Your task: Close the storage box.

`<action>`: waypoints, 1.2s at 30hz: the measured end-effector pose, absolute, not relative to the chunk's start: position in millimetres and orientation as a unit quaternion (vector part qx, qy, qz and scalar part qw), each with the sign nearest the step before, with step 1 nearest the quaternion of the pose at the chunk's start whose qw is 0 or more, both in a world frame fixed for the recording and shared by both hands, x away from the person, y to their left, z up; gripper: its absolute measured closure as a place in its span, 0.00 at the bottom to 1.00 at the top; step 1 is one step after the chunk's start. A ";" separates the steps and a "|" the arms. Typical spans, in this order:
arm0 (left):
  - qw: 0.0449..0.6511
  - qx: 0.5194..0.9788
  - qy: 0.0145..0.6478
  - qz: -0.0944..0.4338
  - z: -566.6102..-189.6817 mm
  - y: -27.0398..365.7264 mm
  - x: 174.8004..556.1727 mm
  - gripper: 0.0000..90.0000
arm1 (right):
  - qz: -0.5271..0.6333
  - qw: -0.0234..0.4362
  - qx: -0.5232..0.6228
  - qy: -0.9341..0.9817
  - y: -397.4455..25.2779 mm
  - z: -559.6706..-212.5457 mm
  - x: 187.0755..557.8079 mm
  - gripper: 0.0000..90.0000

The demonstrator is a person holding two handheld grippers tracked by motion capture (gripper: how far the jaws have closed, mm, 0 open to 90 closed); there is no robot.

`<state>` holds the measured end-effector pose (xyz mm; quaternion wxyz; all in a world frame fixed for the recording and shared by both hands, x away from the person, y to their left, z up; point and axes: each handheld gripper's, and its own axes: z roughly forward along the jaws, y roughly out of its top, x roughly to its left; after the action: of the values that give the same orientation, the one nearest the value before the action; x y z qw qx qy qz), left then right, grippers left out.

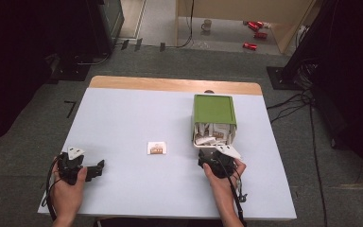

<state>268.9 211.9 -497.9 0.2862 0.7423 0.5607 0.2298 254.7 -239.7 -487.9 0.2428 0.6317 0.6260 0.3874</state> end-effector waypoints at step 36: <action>0.286 0.742 0.561 0.230 -497.9 211.9 268.8 0.00 | 0.406 0.254 0.613 0.628 -246.8 -470.0 250.4 0.27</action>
<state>268.8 211.9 -497.9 0.2864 0.7422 0.5606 0.2297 250.4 -246.8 -470.0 0.2538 0.6132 0.6282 0.4061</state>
